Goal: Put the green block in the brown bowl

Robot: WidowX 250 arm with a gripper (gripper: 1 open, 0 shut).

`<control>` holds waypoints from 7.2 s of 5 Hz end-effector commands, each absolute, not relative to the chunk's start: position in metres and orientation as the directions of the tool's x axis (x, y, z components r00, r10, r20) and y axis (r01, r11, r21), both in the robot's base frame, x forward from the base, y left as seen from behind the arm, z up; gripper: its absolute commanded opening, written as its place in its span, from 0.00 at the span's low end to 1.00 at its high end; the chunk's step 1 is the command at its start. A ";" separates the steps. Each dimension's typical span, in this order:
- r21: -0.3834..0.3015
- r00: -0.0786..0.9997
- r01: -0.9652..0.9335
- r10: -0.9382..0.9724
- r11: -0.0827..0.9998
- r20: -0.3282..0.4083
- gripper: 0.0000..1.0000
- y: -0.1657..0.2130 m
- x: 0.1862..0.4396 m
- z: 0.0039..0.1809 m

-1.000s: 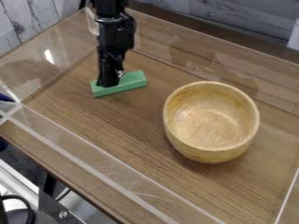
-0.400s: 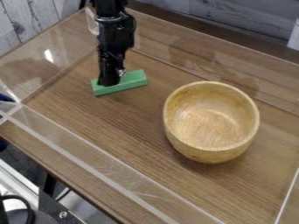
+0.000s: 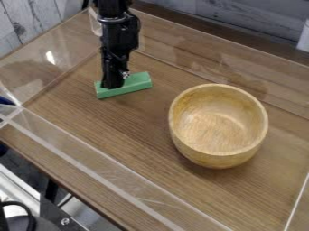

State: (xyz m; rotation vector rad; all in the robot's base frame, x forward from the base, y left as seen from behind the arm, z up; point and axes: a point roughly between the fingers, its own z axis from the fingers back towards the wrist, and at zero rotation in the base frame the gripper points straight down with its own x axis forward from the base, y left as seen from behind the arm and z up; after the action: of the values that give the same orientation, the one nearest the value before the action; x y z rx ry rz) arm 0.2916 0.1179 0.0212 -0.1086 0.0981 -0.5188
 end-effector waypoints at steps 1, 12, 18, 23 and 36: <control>-0.157 0.862 0.483 -0.499 0.861 -0.086 0.00 0.113 0.293 -0.007; -0.090 0.875 0.477 -0.482 0.874 -0.051 0.00 0.096 0.317 0.036; -0.019 0.880 0.474 -0.474 0.880 -0.003 0.00 0.082 0.331 0.086; -0.035 0.881 0.473 -0.473 0.881 -0.004 1.00 0.084 0.340 0.068; 0.015 0.856 0.512 -0.512 0.859 0.069 0.00 0.014 0.311 0.126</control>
State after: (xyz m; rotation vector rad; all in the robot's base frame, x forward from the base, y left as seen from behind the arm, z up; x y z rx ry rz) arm 0.3060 0.0138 0.1056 -0.0299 -0.0021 -0.5351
